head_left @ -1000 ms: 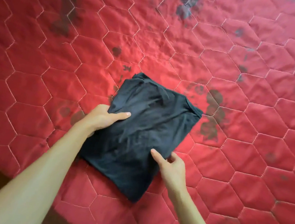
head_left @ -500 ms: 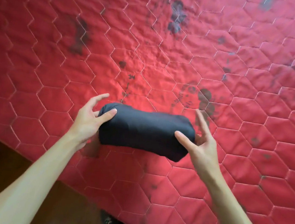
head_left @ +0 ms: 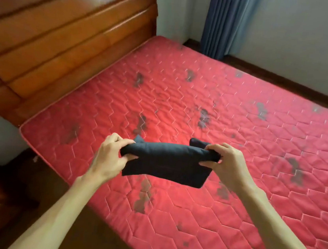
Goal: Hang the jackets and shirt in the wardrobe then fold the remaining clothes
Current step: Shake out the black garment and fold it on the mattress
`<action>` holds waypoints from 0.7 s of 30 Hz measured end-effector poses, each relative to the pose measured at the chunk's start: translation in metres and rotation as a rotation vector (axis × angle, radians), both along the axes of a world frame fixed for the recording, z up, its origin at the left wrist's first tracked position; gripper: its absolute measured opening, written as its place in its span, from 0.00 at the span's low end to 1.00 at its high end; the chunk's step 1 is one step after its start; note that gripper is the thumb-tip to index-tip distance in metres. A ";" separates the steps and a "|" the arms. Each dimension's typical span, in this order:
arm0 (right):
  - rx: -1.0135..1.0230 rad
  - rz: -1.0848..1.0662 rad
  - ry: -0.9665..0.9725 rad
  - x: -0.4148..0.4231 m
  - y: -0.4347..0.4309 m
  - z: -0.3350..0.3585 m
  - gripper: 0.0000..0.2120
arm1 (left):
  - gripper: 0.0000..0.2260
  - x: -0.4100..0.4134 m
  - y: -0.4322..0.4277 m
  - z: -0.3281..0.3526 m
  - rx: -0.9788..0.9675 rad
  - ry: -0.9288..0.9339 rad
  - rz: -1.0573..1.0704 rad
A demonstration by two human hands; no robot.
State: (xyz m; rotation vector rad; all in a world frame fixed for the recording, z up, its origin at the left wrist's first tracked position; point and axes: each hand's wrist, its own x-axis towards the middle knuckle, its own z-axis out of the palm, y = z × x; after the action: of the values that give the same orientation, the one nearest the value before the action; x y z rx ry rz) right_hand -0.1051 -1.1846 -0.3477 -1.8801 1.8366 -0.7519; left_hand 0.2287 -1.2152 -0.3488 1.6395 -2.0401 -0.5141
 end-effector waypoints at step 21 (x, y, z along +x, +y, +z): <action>-0.492 0.765 0.033 0.307 0.039 0.347 0.17 | 0.17 0.136 0.124 0.293 -0.275 0.504 0.100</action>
State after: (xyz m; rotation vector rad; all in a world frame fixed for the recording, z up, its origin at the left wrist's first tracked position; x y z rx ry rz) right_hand 0.2020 -1.1455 -0.0003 -2.6451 0.8264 -0.9177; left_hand 0.3652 -1.0914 -0.0553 1.2833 -1.5715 -0.5212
